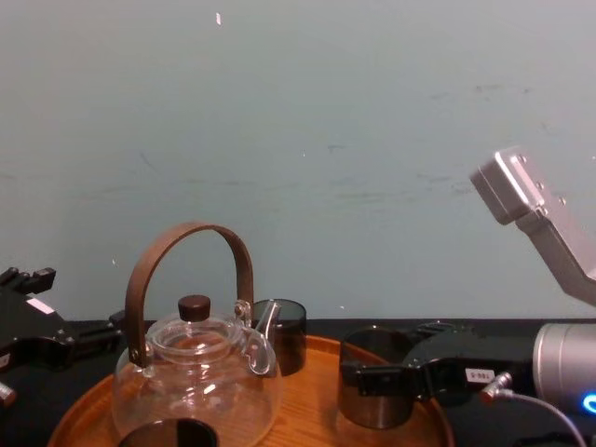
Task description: Pick up the glass from the table and place it on the tray.
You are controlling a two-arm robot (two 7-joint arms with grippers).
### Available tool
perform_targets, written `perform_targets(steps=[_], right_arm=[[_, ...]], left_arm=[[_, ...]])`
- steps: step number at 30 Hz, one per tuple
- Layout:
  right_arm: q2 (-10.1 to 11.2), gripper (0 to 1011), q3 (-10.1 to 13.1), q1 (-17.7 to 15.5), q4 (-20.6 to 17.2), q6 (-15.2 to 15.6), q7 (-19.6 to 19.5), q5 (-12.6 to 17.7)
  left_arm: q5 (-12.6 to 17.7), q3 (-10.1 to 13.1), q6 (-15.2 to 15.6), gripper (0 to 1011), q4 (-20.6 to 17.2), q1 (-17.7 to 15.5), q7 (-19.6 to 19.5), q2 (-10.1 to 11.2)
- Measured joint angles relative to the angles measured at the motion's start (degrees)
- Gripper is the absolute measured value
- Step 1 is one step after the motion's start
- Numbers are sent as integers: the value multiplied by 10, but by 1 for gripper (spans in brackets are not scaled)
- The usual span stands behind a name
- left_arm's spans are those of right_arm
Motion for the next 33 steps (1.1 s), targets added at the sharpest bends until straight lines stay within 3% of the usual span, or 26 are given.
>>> perform_targets(steps=[24, 29, 33], right_arm=[[0, 905, 1, -1, -1, 0, 0, 2], [0, 997, 1, -1, -1, 1, 0, 3], [0, 1003, 1, -1, -1, 1, 0, 3]], left_arm=[[0, 0, 0, 1002, 0, 0, 0, 0], [0, 0, 0, 1001, 0, 0, 0, 0], [0, 0, 0, 1001, 0, 0, 0, 0]])
